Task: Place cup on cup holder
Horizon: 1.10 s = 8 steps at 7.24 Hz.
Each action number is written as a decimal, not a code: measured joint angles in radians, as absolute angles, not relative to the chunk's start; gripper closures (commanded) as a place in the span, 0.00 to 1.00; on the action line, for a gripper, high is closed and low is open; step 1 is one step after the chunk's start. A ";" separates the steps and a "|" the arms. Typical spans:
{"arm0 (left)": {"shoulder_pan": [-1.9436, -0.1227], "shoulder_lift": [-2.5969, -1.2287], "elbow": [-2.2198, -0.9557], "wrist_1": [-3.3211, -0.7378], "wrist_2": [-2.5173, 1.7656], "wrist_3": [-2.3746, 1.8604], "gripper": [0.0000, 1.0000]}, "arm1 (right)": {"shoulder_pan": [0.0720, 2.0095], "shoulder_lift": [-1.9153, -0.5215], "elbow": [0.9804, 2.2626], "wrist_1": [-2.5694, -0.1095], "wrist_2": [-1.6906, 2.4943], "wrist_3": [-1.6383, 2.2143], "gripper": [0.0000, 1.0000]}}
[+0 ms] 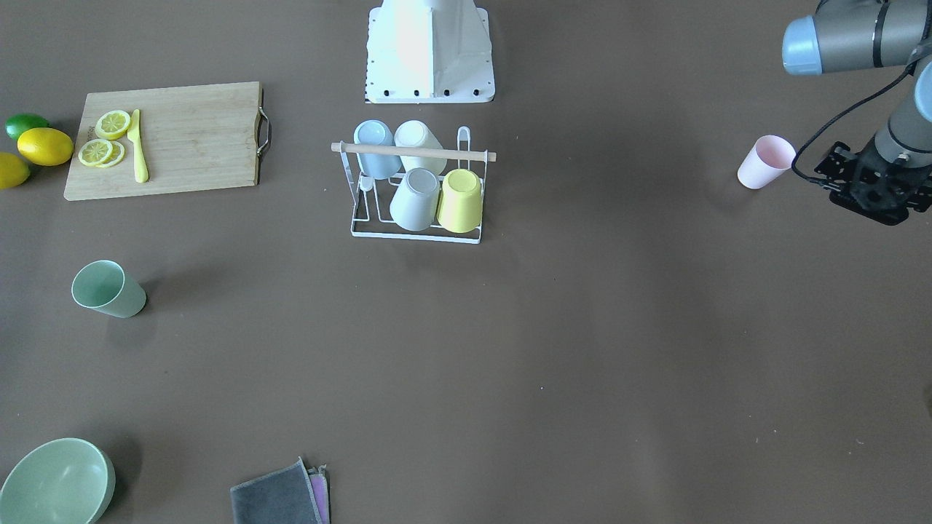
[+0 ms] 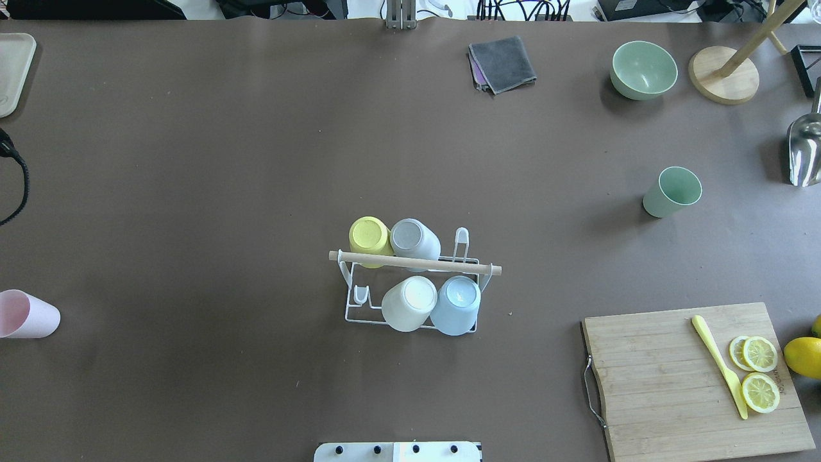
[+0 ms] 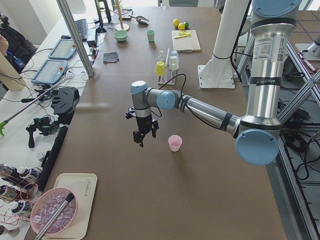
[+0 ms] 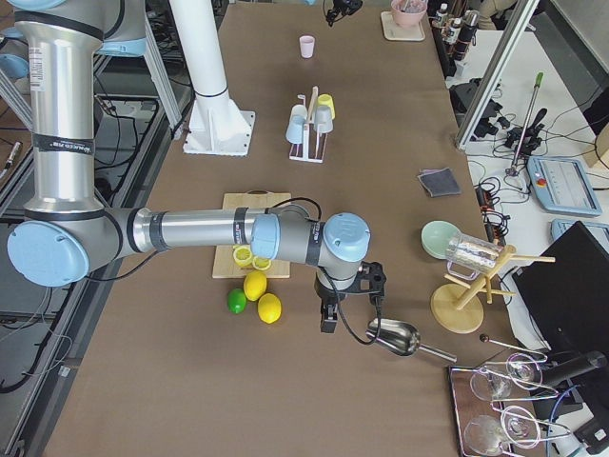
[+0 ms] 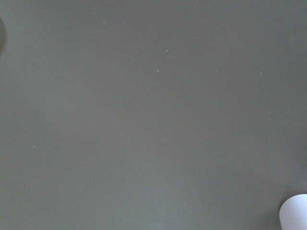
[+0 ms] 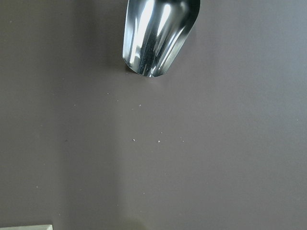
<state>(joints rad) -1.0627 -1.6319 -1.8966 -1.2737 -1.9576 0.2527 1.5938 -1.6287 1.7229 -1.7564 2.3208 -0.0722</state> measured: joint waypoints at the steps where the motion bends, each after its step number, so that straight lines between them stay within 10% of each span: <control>1: -1.008 -1.662 -1.908 -1.193 -1.923 0.271 0.01 | 1.594 -1.628 1.726 -1.756 2.323 -0.072 0.00; 8: -0.620 -1.813 -1.847 -0.786 -1.787 0.283 0.01 | 1.593 -1.616 1.729 -1.752 2.323 -0.078 0.00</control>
<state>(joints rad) -0.6198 -1.8128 -1.8471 -0.7856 -1.7870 0.2832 1.5933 -1.6162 1.7290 -1.7519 2.3235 -0.0777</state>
